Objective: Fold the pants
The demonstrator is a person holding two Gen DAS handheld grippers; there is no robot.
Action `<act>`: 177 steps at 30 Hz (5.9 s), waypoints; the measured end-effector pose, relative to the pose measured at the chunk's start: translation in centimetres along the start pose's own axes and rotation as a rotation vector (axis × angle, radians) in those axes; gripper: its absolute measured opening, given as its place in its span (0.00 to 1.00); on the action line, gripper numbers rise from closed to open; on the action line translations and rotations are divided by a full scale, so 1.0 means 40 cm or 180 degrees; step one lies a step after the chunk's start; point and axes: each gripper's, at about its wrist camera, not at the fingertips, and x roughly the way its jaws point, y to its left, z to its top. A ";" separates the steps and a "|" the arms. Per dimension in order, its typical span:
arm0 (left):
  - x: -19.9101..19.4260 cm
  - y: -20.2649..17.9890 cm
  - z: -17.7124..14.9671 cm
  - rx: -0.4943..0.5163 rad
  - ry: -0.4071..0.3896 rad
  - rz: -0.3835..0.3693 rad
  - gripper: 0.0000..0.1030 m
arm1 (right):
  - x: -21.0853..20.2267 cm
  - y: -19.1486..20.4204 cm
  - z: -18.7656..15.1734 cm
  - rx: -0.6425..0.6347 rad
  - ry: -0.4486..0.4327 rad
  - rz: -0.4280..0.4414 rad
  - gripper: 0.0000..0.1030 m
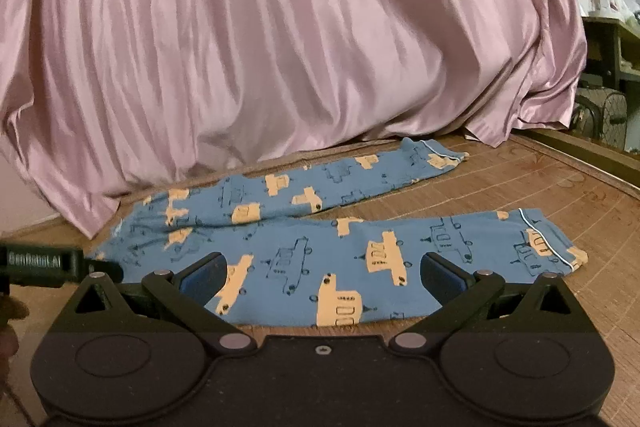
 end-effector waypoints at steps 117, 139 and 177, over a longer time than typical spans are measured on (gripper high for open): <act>0.737 0.259 0.635 0.1045 0.0716 0.0045 0.03 | 1.122 0.188 0.433 -0.1809 0.0976 0.1559 0.00; 0.410 0.186 0.574 0.1560 -0.0076 0.0039 0.03 | 0.674 0.074 0.397 -0.1881 -0.0082 0.1628 0.00; 0.228 0.198 0.125 0.2048 0.0385 -0.0073 0.09 | 0.362 0.050 0.064 -0.1474 0.0768 0.1274 0.49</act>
